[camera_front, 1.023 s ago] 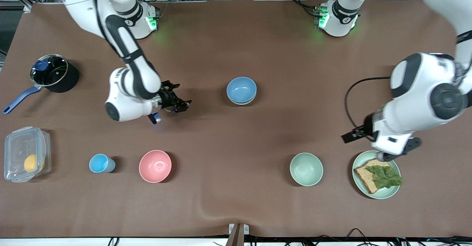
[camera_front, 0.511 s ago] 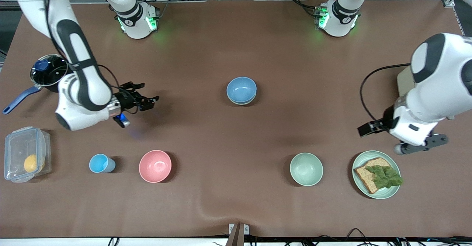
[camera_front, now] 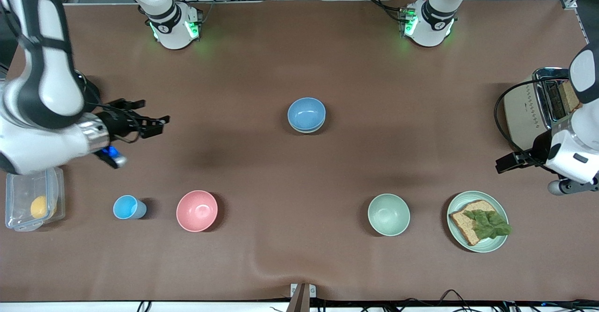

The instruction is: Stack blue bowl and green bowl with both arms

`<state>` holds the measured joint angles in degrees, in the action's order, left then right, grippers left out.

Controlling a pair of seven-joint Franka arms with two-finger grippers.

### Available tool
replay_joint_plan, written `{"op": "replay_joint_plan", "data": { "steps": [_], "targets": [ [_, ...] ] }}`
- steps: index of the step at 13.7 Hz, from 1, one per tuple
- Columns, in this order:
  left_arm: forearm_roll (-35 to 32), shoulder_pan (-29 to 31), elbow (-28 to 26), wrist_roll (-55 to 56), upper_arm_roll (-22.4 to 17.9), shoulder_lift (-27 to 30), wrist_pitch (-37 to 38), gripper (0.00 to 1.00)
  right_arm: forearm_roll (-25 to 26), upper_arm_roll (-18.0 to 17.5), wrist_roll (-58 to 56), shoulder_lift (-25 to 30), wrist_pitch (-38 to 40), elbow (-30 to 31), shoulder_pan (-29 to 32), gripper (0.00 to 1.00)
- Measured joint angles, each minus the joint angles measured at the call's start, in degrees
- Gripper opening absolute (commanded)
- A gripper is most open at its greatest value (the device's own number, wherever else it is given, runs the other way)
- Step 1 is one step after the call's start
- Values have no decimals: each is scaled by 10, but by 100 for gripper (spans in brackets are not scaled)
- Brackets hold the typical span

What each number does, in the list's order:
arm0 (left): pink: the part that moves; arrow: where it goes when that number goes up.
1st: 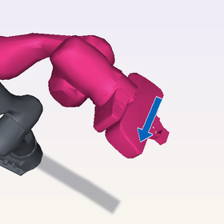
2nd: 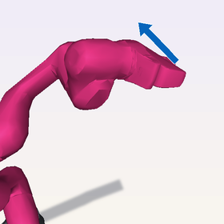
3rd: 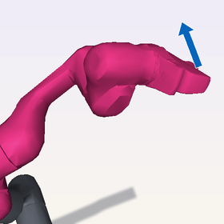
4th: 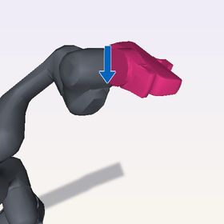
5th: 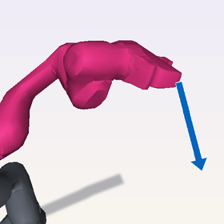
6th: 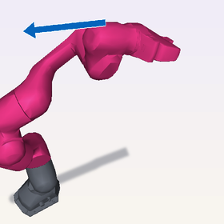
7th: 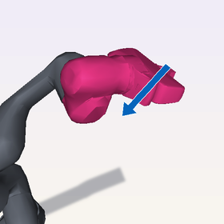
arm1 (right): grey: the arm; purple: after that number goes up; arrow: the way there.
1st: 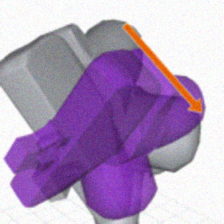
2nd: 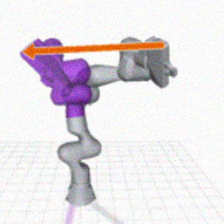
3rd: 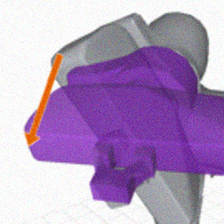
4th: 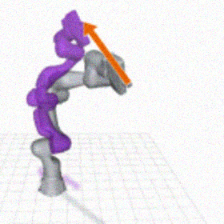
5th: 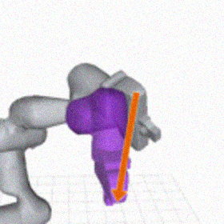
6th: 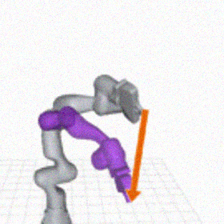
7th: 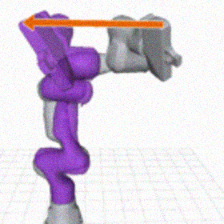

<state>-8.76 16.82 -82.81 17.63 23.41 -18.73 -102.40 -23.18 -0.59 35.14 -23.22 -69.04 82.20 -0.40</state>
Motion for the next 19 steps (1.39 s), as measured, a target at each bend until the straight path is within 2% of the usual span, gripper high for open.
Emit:
{"op": "replay_joint_plan", "data": {
  "steps": [2, 3, 7, 10, 16, 19],
  "targets": [
    [57, -115, -19, -15, -121, 43, 14, 100, 17, -19, 8, 4, 7, -24, 1, 100],
    [69, -144, -32, -20, -147, 66, 24, 100, 25, -29, 7, 4, 5, -28, 2, 100],
    [76, -156, -52, -33, -156, 127, 95, 100, 120, -60, -10, 45, -45, -41, 5, 100],
    [87, -157, -56, -76, -156, 158, 134, 100, 134, -66, -39, 83, -82, -40, 7, 100],
    [88, -188, -58, -101, -165, 180, 145, 100, 172, -66, -262, 167, -204, 28, 25, 100],
    [90, -195, -60, -89, -166, 180, 147, 100, 187, -65, -339, 176, -227, 43, 28, 100]
  ]
}}
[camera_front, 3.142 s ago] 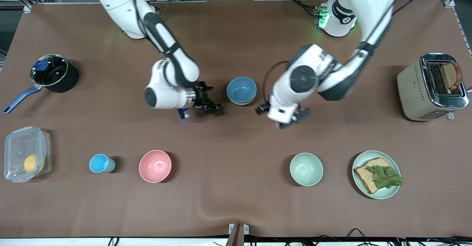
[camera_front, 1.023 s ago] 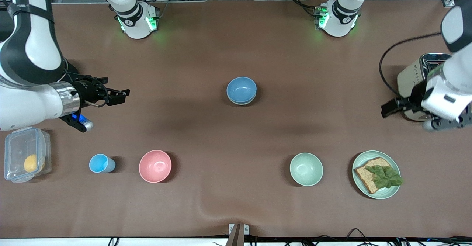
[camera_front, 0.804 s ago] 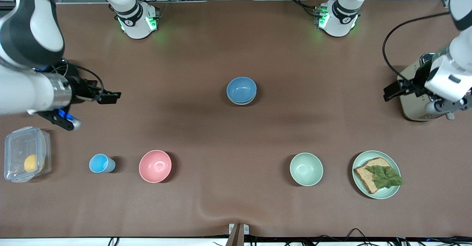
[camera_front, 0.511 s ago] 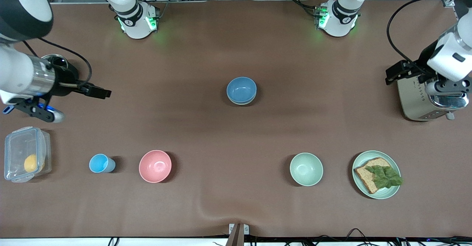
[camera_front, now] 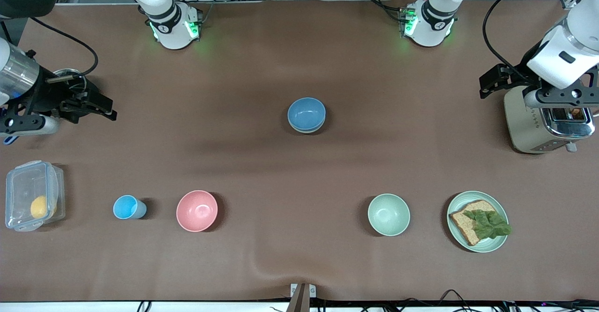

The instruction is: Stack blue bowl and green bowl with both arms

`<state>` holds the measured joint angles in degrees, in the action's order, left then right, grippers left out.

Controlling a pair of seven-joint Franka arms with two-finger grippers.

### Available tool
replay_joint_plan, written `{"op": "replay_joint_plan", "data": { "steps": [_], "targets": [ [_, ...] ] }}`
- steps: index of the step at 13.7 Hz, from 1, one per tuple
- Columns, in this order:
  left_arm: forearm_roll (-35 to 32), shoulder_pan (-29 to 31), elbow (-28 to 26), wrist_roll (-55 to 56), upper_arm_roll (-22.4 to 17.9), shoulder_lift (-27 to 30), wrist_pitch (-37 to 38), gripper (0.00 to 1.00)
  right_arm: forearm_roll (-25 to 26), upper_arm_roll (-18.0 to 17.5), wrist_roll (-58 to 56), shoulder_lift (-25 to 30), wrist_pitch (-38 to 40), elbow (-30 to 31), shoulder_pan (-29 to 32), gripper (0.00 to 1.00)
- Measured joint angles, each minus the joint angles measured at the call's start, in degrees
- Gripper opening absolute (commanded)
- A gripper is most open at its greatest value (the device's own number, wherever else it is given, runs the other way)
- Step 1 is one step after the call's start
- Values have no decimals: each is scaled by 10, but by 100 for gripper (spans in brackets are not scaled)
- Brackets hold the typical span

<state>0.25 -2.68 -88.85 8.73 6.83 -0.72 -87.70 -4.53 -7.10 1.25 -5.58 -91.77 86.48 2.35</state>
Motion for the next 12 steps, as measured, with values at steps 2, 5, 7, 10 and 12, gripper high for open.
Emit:
{"op": "replay_joint_plan", "data": {
  "steps": [2, 5, 7, 10, 12],
  "targets": [
    [13, 0, 0, 20, 0, 0, 0, 100, 11, 0, -14, 0, -1, 2, 0, 100],
    [15, 0, 0, 28, -3, 0, 0, 100, 33, 0, -46, 0, -2, 2, 0, 100],
    [15, 4, 0, 25, -8, 0, 0, 100, 36, 0, -67, 0, -3, 2, 0, 100],
    [15, 12, -1, 16, -10, -9, 0, 100, 37, 0, -73, 1, -6, 2, 0, 100],
    [15, 12, -1, 11, -10, -12, 0, 100, 37, 0, -73, 2, -8, 2, 0, 100]
  ]
}}
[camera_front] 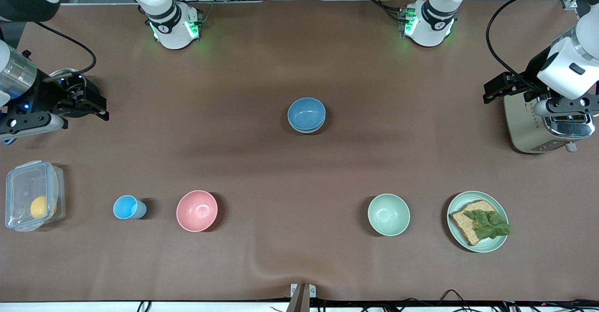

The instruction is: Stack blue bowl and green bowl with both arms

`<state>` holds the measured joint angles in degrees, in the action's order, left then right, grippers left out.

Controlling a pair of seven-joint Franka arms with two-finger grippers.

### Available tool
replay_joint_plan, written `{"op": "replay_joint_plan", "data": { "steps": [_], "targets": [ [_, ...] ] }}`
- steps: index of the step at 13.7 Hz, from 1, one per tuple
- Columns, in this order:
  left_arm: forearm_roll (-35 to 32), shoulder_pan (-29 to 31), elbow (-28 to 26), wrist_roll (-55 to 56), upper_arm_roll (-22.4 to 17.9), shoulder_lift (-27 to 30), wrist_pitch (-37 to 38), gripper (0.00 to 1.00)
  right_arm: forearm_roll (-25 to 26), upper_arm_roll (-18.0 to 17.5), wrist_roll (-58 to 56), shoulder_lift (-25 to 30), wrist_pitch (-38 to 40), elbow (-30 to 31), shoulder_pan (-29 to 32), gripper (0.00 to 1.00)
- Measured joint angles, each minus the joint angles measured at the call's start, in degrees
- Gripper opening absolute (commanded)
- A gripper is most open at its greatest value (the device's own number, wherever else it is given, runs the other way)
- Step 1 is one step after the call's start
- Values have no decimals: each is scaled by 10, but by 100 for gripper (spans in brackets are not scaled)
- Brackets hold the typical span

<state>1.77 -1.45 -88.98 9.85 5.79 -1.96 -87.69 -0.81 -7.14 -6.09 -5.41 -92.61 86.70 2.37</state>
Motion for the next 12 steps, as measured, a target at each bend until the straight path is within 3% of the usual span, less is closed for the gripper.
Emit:
{"op": "replay_joint_plan", "data": {
  "steps": [12],
  "targets": [
    [-21, 9, 4, -57, 0, 2, -18, 100, 6, -3, -1, 1, 2, 2, 0, 100]
  ]
}}
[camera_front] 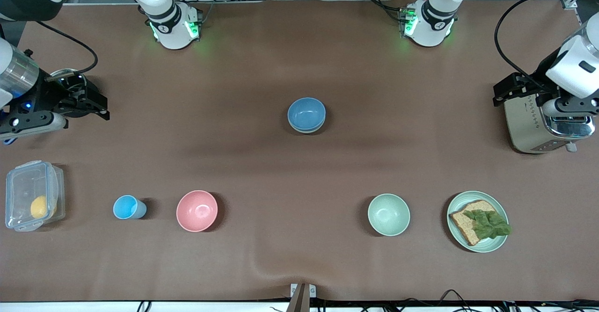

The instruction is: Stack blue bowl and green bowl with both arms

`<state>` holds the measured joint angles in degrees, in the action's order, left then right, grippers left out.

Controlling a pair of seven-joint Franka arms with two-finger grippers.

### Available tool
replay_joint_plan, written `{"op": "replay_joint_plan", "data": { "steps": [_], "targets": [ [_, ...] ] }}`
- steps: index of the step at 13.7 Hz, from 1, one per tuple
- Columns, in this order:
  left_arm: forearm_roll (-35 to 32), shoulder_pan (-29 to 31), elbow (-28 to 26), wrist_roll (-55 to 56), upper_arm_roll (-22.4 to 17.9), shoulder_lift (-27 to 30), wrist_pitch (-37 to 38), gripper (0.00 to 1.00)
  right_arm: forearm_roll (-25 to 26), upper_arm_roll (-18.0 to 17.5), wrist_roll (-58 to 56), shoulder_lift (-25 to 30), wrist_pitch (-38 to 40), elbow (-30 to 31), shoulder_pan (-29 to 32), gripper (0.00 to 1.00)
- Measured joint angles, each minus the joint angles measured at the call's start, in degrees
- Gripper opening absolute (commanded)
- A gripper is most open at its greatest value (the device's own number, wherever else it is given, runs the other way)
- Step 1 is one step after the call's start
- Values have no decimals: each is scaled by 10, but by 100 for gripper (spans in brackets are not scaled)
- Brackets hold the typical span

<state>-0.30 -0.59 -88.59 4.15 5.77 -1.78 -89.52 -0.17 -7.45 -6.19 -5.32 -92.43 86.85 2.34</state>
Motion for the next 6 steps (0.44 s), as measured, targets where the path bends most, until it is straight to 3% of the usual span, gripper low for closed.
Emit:
{"op": "replay_joint_plan", "data": {
  "steps": [6],
  "targets": [
    [0, 0, 0, -14, 0, 0, 0, 100, 1, 1, 0, 0, 2, 0, 0, 100]
  ]
}}
